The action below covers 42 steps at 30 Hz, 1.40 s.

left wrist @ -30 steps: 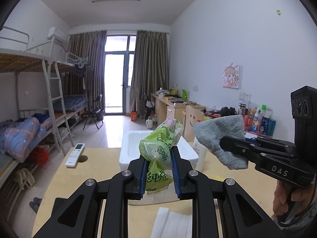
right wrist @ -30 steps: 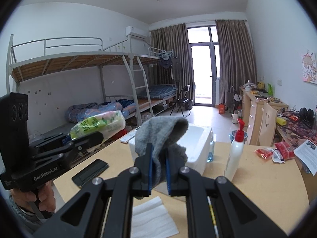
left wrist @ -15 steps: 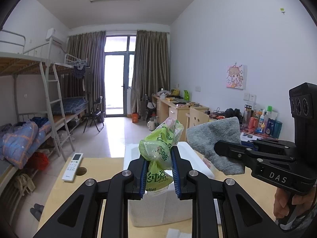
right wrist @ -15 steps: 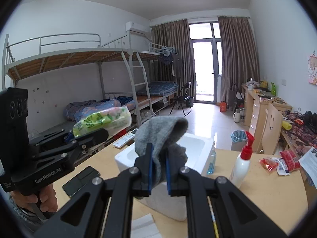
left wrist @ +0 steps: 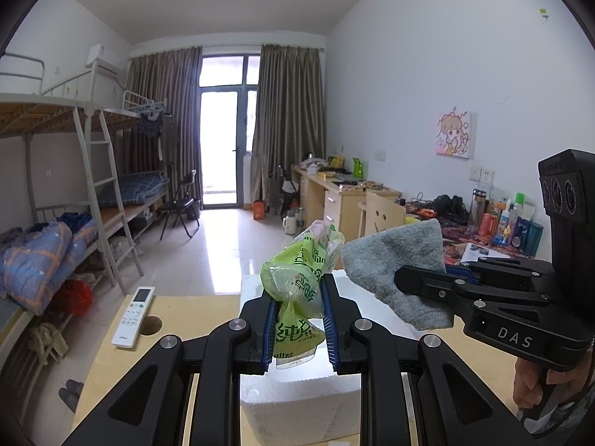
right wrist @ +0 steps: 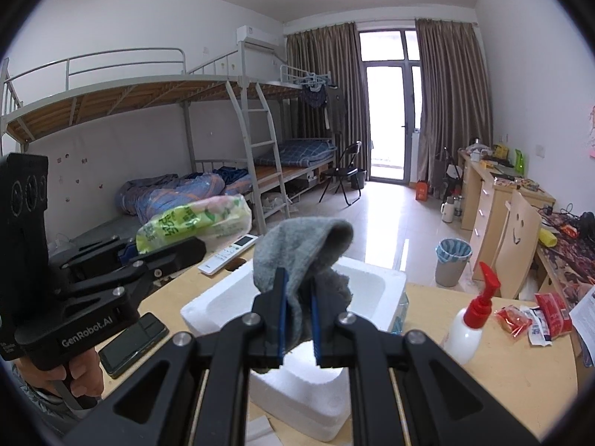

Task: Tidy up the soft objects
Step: 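Lift the snack bag with the left tool while the right tool carries the sock over the foam box, then open the left tool to drop the snack bag into the foam box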

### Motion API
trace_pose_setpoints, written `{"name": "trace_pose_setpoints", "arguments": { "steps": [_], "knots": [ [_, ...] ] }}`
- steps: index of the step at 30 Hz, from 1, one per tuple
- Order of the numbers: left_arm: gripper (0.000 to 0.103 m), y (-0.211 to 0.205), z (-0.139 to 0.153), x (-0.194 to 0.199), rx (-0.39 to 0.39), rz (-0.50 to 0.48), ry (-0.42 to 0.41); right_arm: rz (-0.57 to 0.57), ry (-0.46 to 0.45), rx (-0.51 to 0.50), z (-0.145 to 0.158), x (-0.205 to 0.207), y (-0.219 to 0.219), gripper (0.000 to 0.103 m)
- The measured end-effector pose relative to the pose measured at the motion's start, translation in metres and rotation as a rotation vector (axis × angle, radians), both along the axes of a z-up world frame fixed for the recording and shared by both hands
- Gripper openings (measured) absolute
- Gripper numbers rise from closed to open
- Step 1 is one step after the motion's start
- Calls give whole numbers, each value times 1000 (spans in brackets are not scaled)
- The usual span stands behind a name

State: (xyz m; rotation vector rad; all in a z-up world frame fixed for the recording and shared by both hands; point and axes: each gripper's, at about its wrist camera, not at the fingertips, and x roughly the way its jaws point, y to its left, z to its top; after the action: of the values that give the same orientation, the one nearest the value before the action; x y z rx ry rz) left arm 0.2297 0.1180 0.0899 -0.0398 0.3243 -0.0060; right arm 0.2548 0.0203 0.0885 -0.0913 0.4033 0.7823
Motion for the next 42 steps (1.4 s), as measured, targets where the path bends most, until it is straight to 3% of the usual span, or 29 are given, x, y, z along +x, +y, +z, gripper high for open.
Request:
{"name": "trace_pose_setpoints", "arguments": {
  "steps": [10, 22, 33, 36, 38, 42],
  "knots": [
    [23, -13, -3, 14, 8, -25, 25, -12, 4, -7, 3, 4, -6, 14],
    [23, -41, -9, 36, 32, -90, 64, -95, 4, 15, 6, 1, -42, 14],
    [24, -27, -14, 47, 26, -37, 95, -85, 12, 5, 6, 8, -37, 14],
    [29, -27, -16, 48, 38, -32, 104, -83, 11, 3, 8, 8, -33, 14],
    [51, -26, -15, 47, 41, -30, 99, -83, 12, 3, 8, 8, -32, 14],
    [72, -24, -13, 43, 49, -13, 82, -87, 17, 6, 10, 11, -31, 14]
  ]
}}
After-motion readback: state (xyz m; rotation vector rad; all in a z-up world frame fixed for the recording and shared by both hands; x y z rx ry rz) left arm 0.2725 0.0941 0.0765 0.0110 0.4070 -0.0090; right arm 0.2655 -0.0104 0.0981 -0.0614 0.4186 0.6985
